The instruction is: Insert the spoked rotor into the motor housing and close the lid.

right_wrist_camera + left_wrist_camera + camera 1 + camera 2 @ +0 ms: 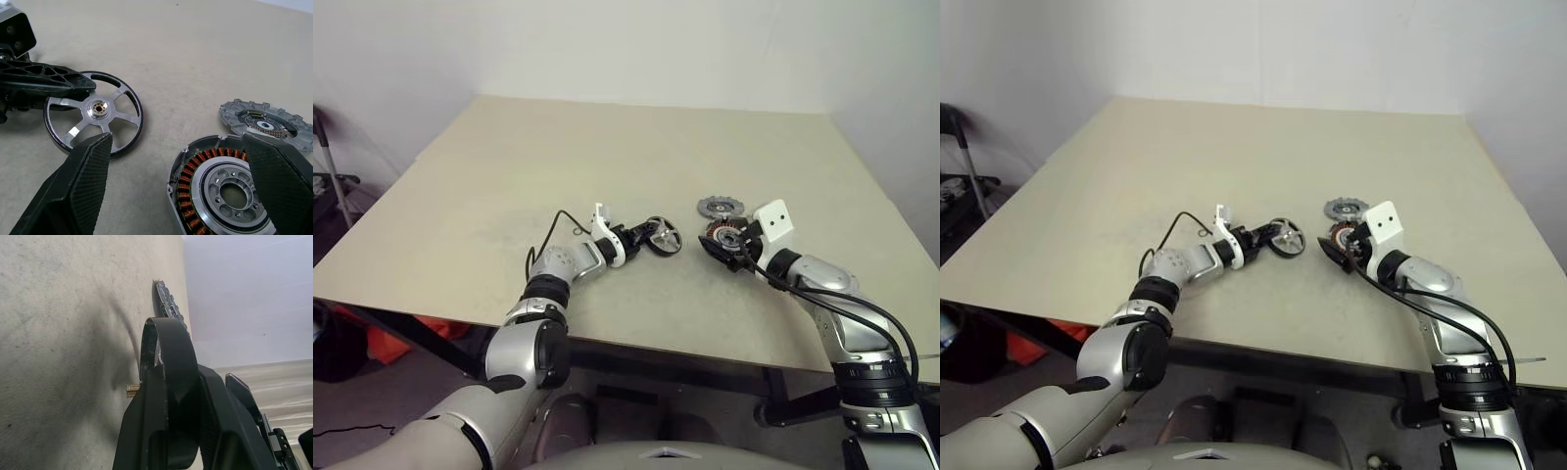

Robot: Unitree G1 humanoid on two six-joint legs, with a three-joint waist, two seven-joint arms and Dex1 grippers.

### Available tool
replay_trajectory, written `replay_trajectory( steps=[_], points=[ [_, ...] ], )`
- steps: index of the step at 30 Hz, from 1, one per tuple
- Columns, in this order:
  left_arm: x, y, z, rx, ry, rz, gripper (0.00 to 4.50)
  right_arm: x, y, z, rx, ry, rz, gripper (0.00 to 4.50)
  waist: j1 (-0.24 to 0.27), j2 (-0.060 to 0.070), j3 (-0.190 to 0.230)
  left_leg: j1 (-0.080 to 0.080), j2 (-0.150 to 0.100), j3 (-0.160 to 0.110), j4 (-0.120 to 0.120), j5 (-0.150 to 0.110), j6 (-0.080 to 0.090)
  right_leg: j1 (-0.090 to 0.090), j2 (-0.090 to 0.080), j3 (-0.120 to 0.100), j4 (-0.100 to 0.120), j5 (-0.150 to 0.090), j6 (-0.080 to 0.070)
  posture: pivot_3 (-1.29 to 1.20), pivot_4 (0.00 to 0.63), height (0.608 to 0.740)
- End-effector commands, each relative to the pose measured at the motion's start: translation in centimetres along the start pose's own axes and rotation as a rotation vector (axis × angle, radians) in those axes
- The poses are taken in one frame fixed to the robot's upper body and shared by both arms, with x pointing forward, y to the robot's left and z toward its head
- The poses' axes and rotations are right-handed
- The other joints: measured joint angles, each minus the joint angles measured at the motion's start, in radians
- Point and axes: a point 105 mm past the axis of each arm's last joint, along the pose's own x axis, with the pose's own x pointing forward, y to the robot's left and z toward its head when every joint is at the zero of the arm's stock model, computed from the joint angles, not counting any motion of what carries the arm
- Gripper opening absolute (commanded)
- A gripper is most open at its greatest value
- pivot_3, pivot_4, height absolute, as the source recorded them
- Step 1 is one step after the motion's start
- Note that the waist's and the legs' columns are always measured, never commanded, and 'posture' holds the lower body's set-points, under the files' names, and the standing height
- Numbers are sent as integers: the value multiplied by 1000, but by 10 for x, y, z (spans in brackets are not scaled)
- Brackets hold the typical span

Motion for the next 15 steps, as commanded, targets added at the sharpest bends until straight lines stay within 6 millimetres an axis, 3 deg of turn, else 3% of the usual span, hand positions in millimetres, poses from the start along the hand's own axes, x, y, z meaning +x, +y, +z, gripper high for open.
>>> replay_trajectory(
  steps=[1,8,11,15],
  points=[
    [-5,-5,14,-9,-57,-28,400,0,-4,15,-27,-46,-15,4350,0,0,0,0,0,0,0,0,0,0,0,0,0,0,0,0,0,740],
    [-34,-3,72,-157,-375,-95,400,0,-3,12,-29,-40,-12,4350,-4,0,1,0,0,0,-1,0,0,-1,0,0,0,0,0,0,0,740],
    [-42,7,85,-174,-456,-35,400,0,-3,11,-30,-38,-9,4350,-2,0,1,0,0,0,-2,0,0,-1,0,-1,0,-1,-1,0,0,740],
    [-41,18,88,-136,-479,61,400,2,-3,12,-32,-39,-6,4350,3,-1,1,-1,-1,0,-2,0,0,0,-1,-2,-1,-1,-1,0,0,740]
  ],
)
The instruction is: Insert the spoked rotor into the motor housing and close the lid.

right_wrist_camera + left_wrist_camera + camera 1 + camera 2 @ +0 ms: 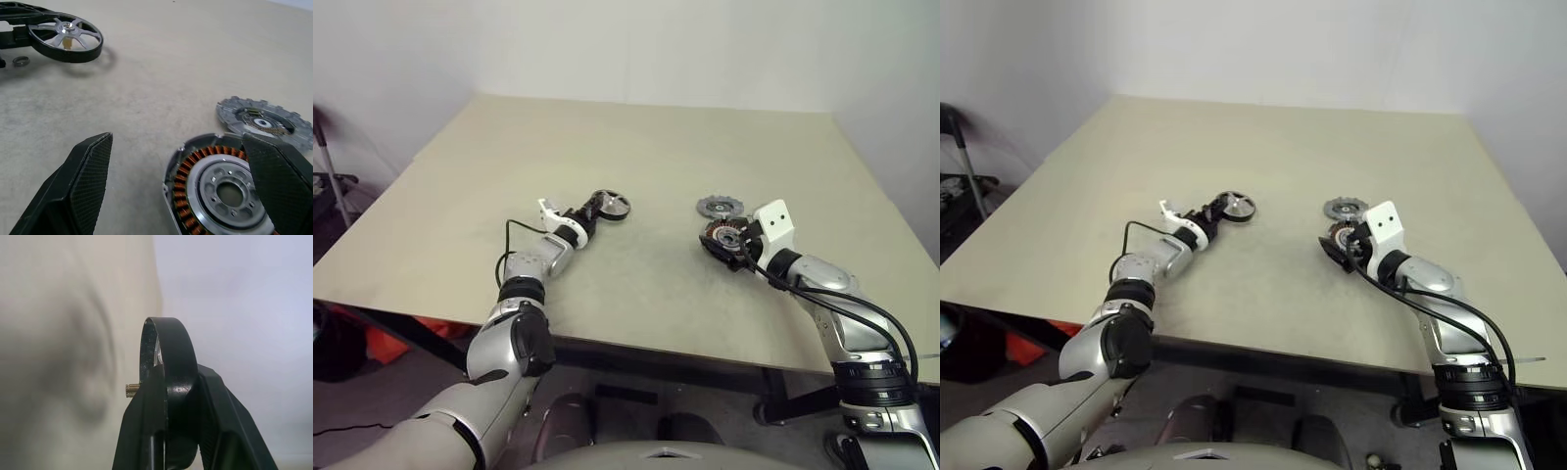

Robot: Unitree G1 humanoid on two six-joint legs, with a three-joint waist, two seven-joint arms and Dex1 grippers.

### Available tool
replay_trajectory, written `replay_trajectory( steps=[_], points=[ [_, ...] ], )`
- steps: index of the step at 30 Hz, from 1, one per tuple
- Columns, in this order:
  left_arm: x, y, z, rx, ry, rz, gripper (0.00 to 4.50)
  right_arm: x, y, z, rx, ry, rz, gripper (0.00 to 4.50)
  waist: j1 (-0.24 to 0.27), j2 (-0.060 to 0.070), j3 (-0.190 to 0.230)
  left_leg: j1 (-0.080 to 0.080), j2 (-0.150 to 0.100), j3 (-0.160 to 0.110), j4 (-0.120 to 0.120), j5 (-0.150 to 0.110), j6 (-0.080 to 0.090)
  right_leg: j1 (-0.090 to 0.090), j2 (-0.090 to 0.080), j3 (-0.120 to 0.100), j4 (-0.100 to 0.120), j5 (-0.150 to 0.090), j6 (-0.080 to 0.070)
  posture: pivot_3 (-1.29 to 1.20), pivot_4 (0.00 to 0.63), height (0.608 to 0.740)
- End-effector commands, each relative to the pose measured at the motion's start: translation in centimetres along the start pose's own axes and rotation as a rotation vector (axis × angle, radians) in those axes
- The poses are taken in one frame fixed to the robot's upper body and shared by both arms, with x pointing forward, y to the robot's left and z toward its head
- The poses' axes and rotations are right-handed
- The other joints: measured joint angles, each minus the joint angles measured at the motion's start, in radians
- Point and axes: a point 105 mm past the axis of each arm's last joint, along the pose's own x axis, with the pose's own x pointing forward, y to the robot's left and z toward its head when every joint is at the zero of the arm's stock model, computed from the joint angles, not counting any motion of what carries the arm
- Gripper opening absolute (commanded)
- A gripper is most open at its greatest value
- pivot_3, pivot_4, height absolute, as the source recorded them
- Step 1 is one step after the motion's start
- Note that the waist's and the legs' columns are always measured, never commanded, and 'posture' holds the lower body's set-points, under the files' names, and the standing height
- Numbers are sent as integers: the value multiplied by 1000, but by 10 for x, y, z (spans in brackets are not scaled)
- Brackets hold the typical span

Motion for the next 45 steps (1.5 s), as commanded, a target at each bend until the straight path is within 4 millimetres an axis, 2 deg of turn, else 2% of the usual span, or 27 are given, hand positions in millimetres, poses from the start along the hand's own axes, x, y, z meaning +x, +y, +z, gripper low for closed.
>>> replay_trajectory(
  steps=[1,6,10,13,19,23,25,28,31,35,40,43,45],
  points=[
    [7,-4,0,48,-16,28,400,1,-2,14,-31,-48,-4,4350,-2,0,0,0,-1,0,0,0,0,0,-1,0,0,0,0,0,0,740],
    [8,-2,0,70,-19,47,400,1,-2,15,-32,-51,-3,4350,-3,0,0,1,-1,0,-1,1,-2,0,-1,-1,1,0,0,0,0,740],
    [8,3,1,84,-19,87,1762,1,-1,15,-27,-54,-3,4350,-3,0,0,1,0,0,-1,2,-1,0,-2,-2,1,0,0,0,0,740],
    [9,0,3,92,-18,82,2728,1,-1,14,-24,-54,0,4350,-3,0,0,0,-1,0,-2,2,-1,0,-2,-2,1,0,0,0,0,740],
    [7,-20,29,146,-75,29,2728,1,0,14,-20,-53,4,4350,-5,-1,1,0,-1,0,-2,2,-1,-1,-2,-2,1,0,0,0,0,740],
    [-2,-33,54,170,-126,-13,2728,0,-3,12,-17,-50,-4,4350,-5,-2,2,0,0,0,-3,2,-1,-1,-2,-2,1,0,0,0,0,740],
    [-6,-37,58,182,-129,-29,2728,0,-3,12,-15,-50,-5,4350,-5,-3,2,0,-1,0,-3,3,-2,-1,-2,-2,1,0,0,0,0,740],
    [-14,-44,55,288,-97,-76,2728,1,-3,10,0,-50,-9,4350,-4,-3,2,0,-1,0,-3,3,-2,-1,-2,-3,1,0,0,0,0,740],
    [-21,-49,49,466,-72,-110,2728,0,-7,4,26,-32,-35,4350,-3,-3,2,-1,-1,0,-3,3,-3,-1,-3,-3,1,0,0,0,0,740],
    [-34,-53,27,824,56,-179,2728,-9,-34,-14,60,58,-170,4350,-3,-5,3,-1,-1,0,-3,5,-5,-1,-3,-3,1,0,0,0,0,740],
    [-48,-55,19,984,128,-217,2728,-21,-30,-12,37,69,-130,4350,-4,-5,4,0,-1,0,-4,6,-7,-1,-3,-4,1,0,0,0,0,740],
    [-53,-56,16,1018,149,-226,2728,-29,-27,-13,10,93,-107,4350,-4,-4,4,1,-1,0,-7,7,-8,-1,-3,-4,1,0,0,0,0,740],
    [-56,-54,13,1033,166,-228,2728,-38,-24,-9,-103,115,-62,4350,-3,-4,4,1,-1,0,-7,7,-8,-1,-3,-4,1,0,0,0,0,740]
  ],
)
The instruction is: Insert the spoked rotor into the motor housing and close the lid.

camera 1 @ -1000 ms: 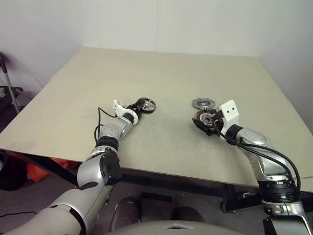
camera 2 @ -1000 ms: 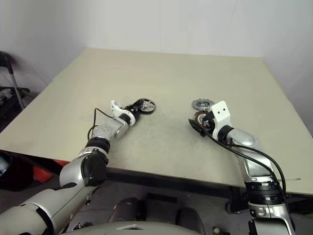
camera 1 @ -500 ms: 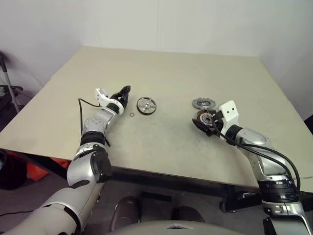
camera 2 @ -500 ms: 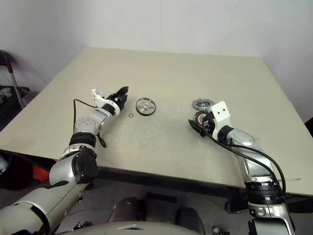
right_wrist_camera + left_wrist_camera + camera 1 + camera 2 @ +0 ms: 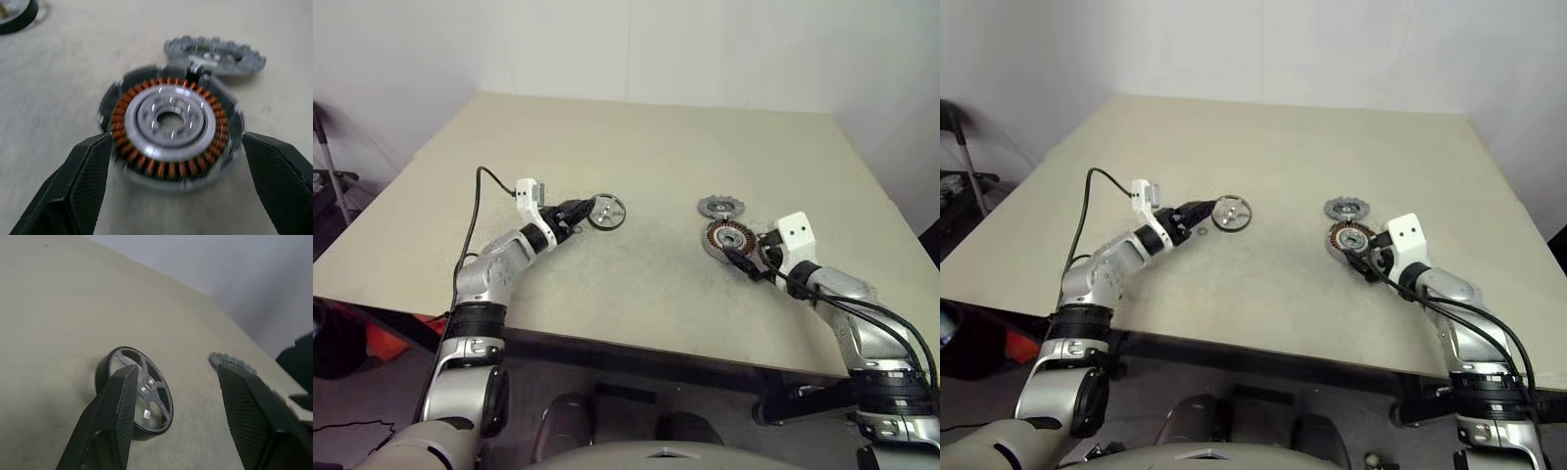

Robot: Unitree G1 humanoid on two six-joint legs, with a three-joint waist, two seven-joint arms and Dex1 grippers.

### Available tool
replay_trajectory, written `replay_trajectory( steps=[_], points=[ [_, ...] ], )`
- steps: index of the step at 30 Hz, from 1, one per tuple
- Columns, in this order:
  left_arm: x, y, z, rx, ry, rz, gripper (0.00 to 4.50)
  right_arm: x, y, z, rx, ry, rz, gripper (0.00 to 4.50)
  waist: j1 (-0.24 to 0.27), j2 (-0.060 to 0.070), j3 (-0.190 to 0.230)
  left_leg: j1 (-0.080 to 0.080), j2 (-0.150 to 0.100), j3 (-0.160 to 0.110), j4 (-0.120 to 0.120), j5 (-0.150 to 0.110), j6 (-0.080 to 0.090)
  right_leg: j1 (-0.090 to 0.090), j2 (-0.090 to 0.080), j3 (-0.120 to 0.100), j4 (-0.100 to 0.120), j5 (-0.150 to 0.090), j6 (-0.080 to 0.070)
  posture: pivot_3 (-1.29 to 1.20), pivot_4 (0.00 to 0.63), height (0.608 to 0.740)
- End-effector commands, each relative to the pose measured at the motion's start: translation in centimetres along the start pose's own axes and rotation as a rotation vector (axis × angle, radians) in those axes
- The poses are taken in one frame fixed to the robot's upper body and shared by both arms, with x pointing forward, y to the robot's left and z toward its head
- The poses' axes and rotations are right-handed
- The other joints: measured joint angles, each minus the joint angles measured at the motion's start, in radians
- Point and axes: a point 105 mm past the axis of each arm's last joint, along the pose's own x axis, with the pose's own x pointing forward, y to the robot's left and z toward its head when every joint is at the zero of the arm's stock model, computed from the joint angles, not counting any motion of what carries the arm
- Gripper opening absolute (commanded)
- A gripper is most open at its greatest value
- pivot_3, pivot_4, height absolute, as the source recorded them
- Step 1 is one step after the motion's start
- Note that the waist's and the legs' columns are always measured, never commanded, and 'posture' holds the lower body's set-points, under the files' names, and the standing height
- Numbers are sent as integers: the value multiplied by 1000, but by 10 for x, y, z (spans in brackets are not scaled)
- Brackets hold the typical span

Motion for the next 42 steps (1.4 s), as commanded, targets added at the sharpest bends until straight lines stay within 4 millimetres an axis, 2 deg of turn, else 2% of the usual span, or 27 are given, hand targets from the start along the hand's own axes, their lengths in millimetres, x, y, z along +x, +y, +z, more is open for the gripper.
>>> replay_trajectory(
  steps=[1,6,9,12,18,24,27,36,42],
  points=[
    [-3,-11,9,70,-12,-44,2728,-20,0,24,-223,-28,55,4350,1,1,0,0,0,0,0,0,0,0,0,0,0,0,0,0,0,740],
    [-2,-13,3,59,2,-54,2728,-29,2,25,-613,136,242,4350,0,0,0,2,0,0,0,0,1,2,0,0,0,0,0,0,0,740],
    [0,-15,1,61,5,-61,2728,-15,4,34,-684,144,322,4350,-14,0,1,6,1,0,0,0,2,4,0,-1,1,0,0,0,0,740],
    [2,-16,1,63,3,-60,2728,4,5,34,-745,164,372,4350,-25,0,1,6,1,0,0,1,4,4,-1,-4,2,0,0,0,0,740],
    [-5,-17,-2,65,-1,-43,2728,30,19,36,-736,138,466,4350,-28,0,0,0,1,0,1,4,10,0,-2,-7,4,0,-2,0,0,740],
    [-12,-16,-7,62,-5,-16,2728,42,14,23,-751,199,496,4350,-24,0,0,-4,1,0,5,2,14,-1,-5,-11,6,-1,-4,0,0,740],
    [-13,-19,-9,55,-11,-12,2728,44,9,18,-776,229,507,4350,-27,0,0,-4,2,0,8,0,13,0,-5,-11,8,-1,-4,0,0,740],
    [-16,-18,-14,50,-4,2,2728,36,4,30,-803,200,521,4350,-27,0,1,0,2,0,11,1,11,3,-6,-12,12,-1,-4,0,0,740],
    [-13,-23,-17,50,11,-22,2728,42,1,31,-797,202,493,4350,-27,0,0,0,2,0,11,1,11,3,-6,-12,13,-1,-4,0,0,740]
  ],
)
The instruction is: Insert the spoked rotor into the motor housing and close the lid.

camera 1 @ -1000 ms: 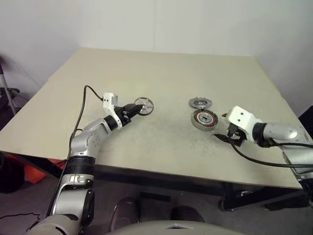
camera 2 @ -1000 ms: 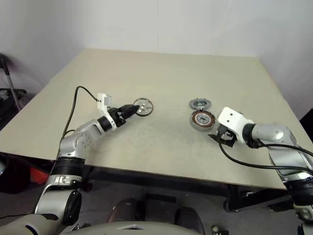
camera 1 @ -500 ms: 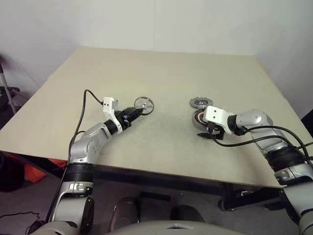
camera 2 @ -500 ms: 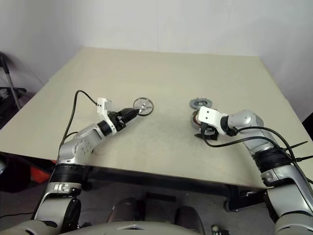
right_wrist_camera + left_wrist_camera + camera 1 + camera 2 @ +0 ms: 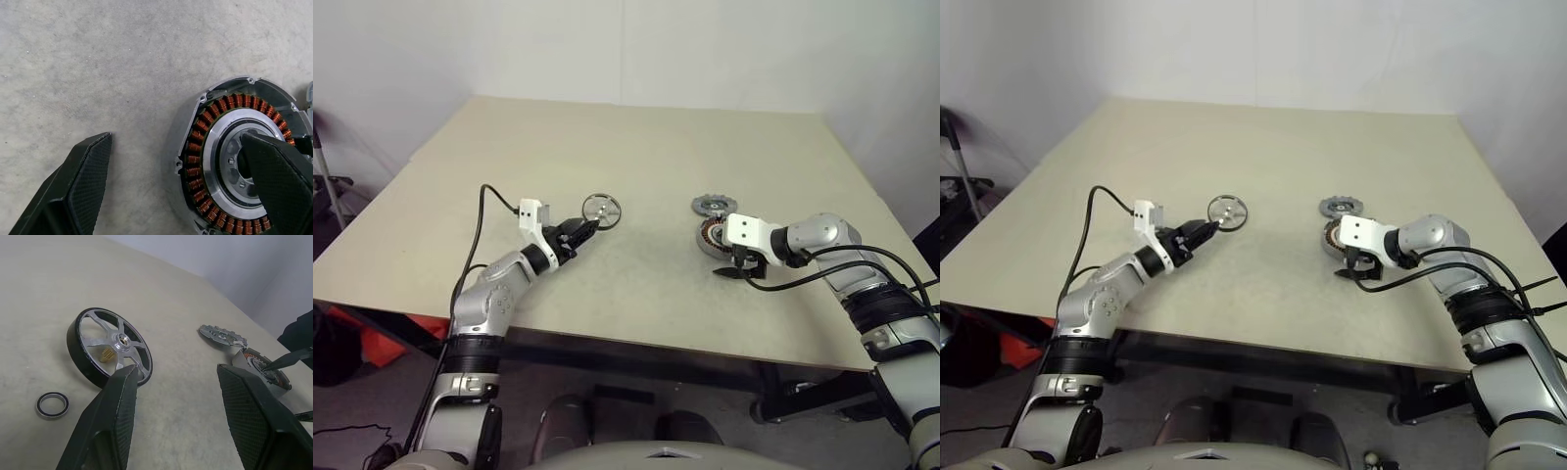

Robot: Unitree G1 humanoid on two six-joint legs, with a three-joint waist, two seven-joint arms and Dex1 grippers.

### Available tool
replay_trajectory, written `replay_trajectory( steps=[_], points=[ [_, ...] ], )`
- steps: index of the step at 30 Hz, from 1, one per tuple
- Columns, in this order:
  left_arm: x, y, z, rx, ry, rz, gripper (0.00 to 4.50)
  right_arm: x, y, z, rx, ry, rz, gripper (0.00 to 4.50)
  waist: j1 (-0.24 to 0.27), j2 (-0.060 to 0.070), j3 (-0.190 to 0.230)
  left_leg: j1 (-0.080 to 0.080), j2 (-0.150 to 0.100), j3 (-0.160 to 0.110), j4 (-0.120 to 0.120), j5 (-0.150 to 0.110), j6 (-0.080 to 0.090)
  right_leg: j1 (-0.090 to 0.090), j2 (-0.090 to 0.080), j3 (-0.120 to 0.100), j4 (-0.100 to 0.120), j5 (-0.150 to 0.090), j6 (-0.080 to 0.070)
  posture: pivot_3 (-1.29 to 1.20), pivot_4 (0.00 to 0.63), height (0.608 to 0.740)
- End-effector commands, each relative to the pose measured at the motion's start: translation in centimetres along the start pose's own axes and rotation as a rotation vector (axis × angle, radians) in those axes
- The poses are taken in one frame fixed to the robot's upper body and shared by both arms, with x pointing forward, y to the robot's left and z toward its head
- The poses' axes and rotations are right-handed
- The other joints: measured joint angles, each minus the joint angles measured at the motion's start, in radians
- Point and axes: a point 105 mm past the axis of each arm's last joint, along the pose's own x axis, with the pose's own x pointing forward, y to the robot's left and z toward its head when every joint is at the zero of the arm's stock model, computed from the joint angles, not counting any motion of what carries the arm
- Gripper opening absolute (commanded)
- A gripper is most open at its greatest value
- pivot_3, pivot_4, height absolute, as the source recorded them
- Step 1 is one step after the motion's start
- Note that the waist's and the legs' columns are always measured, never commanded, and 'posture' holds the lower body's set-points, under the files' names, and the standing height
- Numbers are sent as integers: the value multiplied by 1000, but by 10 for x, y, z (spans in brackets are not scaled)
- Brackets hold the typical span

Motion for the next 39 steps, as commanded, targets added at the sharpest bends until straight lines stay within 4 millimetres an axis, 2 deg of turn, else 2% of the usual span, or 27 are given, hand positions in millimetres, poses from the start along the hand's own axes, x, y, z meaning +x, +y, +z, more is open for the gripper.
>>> replay_trajectory(
  steps=[1,12,19,28,39],
  points=[
    [3,-11,11,34,-20,-44,2728,-9,-16,6,-12,-15,-62,4350,0,0,0,0,0,0,0,0,0,0,0,0,0,0,0,0,0,740],
    [0,-20,4,24,21,-102,2728,-16,-27,-3,0,4,-99,4350,-1,0,0,-1,0,0,0,0,0,-1,0,0,0,0,0,0,0,740],
    [0,-22,3,26,33,-113,2728,-8,-13,-14,41,19,-43,4350,0,0,0,-1,0,0,1,0,0,-1,0,0,0,0,0,0,0,740],
    [-5,-34,-8,2,102,-193,2728,-6,-6,-13,39,20,-11,4350,0,0,0,0,0,0,1,0,0,0,0,0,1,0,0,0,0,740],
    [-7,-33,-9,7,120,-197,2728,-1,0,-15,44,50,24,4350,0,0,0,0,0,0,1,0,0,0,0,0,1,0,0,0,0,740]
  ],
)
